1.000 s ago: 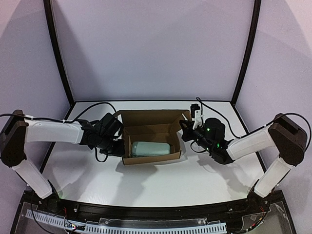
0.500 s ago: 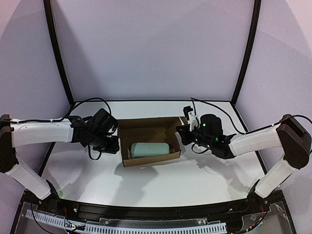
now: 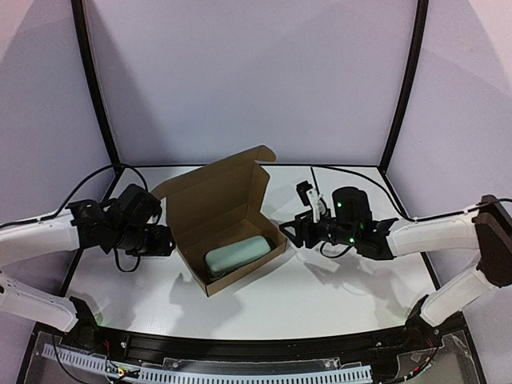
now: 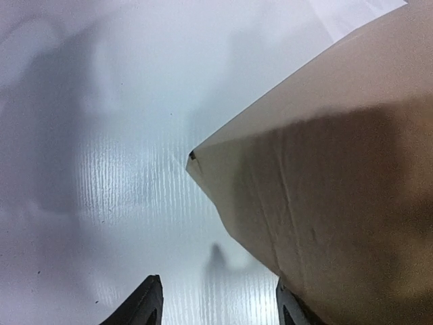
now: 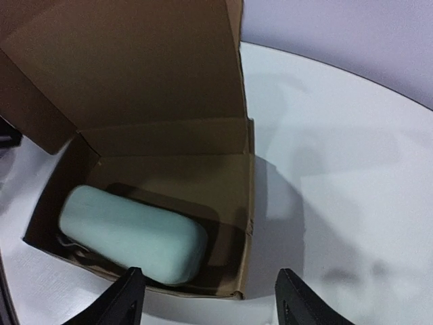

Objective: Fold the paper box

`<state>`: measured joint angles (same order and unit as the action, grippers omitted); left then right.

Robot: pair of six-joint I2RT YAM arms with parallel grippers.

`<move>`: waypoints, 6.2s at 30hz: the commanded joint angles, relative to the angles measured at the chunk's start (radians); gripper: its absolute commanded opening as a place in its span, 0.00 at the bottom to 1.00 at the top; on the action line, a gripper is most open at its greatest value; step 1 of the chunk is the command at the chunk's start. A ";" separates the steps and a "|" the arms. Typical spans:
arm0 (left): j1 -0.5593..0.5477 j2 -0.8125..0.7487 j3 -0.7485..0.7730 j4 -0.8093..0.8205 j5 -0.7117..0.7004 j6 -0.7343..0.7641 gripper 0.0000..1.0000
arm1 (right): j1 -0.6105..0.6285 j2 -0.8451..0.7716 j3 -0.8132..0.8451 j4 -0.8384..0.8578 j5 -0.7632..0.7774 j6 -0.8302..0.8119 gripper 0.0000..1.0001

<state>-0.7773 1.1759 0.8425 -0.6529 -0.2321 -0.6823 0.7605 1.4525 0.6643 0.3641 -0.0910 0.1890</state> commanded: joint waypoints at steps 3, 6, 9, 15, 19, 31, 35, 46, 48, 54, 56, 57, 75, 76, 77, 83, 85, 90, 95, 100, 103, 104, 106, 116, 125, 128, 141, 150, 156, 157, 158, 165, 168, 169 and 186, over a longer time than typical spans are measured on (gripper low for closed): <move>-0.004 -0.114 -0.052 0.010 0.029 0.009 0.66 | 0.011 -0.120 -0.007 0.013 -0.054 -0.042 0.77; -0.005 -0.150 -0.072 -0.008 0.014 0.018 0.69 | 0.011 -0.171 0.008 0.005 -0.055 -0.062 0.84; -0.005 -0.182 -0.085 -0.038 -0.051 -0.009 0.72 | 0.010 -0.215 0.054 -0.022 -0.035 -0.089 0.92; -0.004 -0.224 -0.110 -0.009 -0.030 0.013 0.74 | 0.007 -0.164 0.284 -0.157 -0.052 -0.153 0.98; -0.005 -0.218 -0.141 0.135 0.029 0.050 0.62 | -0.040 -0.025 0.462 -0.228 -0.232 -0.184 0.98; 0.038 0.055 -0.082 0.653 0.110 0.299 0.29 | -0.291 0.272 0.675 -0.361 -0.567 -0.072 0.93; 0.132 0.235 0.033 0.753 0.321 0.402 0.28 | -0.325 0.239 0.643 -0.399 -0.510 -0.104 0.94; 0.248 0.511 0.388 0.507 0.311 0.603 0.88 | -0.504 0.209 0.650 -0.531 -0.536 -0.268 0.96; 0.252 0.484 0.378 0.480 0.293 0.623 0.97 | -0.532 0.208 0.660 -0.553 -0.569 -0.313 0.96; 0.253 0.429 0.364 0.413 0.289 0.644 0.99 | -0.587 0.239 0.729 -0.588 -0.607 -0.415 0.97; 0.253 0.417 0.358 0.442 0.291 0.618 0.98 | -0.606 0.273 0.783 -0.617 -0.645 -0.426 0.95; 0.254 0.411 0.362 0.453 0.298 0.610 0.97 | -0.615 0.291 0.811 -0.632 -0.663 -0.435 0.94; 0.253 0.504 0.600 0.228 0.492 0.542 0.33 | -0.620 0.380 0.948 -0.976 -0.816 -0.684 0.60; 0.253 0.507 0.600 0.224 0.499 0.538 0.32 | -0.616 0.381 0.944 -0.975 -0.813 -0.683 0.58; 0.253 0.508 0.599 0.219 0.504 0.530 0.28 | -0.606 0.381 0.936 -0.961 -0.806 -0.676 0.56; 0.235 0.514 0.622 0.190 0.480 0.518 0.18 | -0.551 0.372 0.909 -0.877 -0.690 -0.639 0.39; 0.228 0.519 0.644 0.173 0.449 0.512 0.13 | -0.538 0.371 0.909 -0.862 -0.639 -0.611 0.21; 0.183 0.559 0.725 0.080 0.300 0.461 0.01 | -0.503 0.333 0.867 -0.818 -0.551 -0.522 0.00; 0.126 0.605 0.787 0.007 0.155 0.353 0.01 | -0.393 0.281 0.822 -0.755 -0.303 -0.387 0.00; 0.101 0.667 0.869 -0.070 0.067 0.203 0.01 | -0.305 0.249 0.793 -0.720 -0.115 -0.133 0.00; 0.092 0.684 0.885 -0.078 0.031 0.139 0.01 | -0.278 0.223 0.739 -0.671 -0.063 0.004 0.00; 0.089 0.685 0.879 -0.071 0.031 0.102 0.01 | -0.257 0.209 0.722 -0.660 -0.032 0.044 0.00; 0.080 0.686 0.857 -0.048 0.042 0.090 0.01 | -0.224 0.186 0.685 -0.629 0.021 0.084 0.00; 0.020 0.681 0.747 -0.010 0.057 0.107 0.01 | -0.174 0.072 0.385 -0.390 0.086 0.155 0.00; -0.028 0.613 0.562 0.045 0.059 0.084 0.01 | -0.100 0.025 0.254 -0.307 0.141 0.149 0.00; -0.057 0.572 0.470 0.103 0.049 0.087 0.01 | -0.078 -0.009 0.166 -0.236 0.180 0.140 0.00; -0.138 0.556 0.157 0.442 0.019 0.047 0.01 | -0.014 -0.028 -0.129 0.112 0.224 0.089 0.00; -0.165 0.549 0.071 0.442 -0.008 0.054 0.01 | 0.029 0.037 -0.280 0.302 0.251 0.098 0.00; -0.168 0.518 0.150 0.313 -0.049 0.061 0.01 | 0.034 -0.067 0.031 -0.140 0.255 0.097 0.00; -0.168 0.516 0.162 0.306 -0.051 0.061 0.01 | 0.034 -0.060 0.107 -0.238 0.260 0.110 0.00; -0.168 0.517 0.173 0.297 -0.055 0.059 0.01 | 0.034 -0.049 0.155 -0.355 0.270 0.124 0.00; -0.167 0.542 0.332 0.153 -0.042 0.075 0.01 | 0.034 0.184 0.530 -0.778 0.235 0.284 0.00; -0.167 0.554 0.385 0.082 -0.032 0.076 0.01 | 0.033 0.221 0.538 -0.755 0.189 0.331 0.00; -0.167 0.555 0.397 0.074 -0.027 0.077 0.01 | 0.033 0.224 0.529 -0.735 0.176 0.333 0.00; -0.167 0.525 0.274 0.116 0.001 0.085 0.01 | 0.036 0.072 0.252 -0.523 0.136 0.318 0.00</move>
<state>-0.9016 1.6154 1.1885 -0.3073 -0.5049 -0.6304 0.7361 1.4441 0.8886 0.1329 0.3050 0.4911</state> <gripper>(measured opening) 0.027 0.018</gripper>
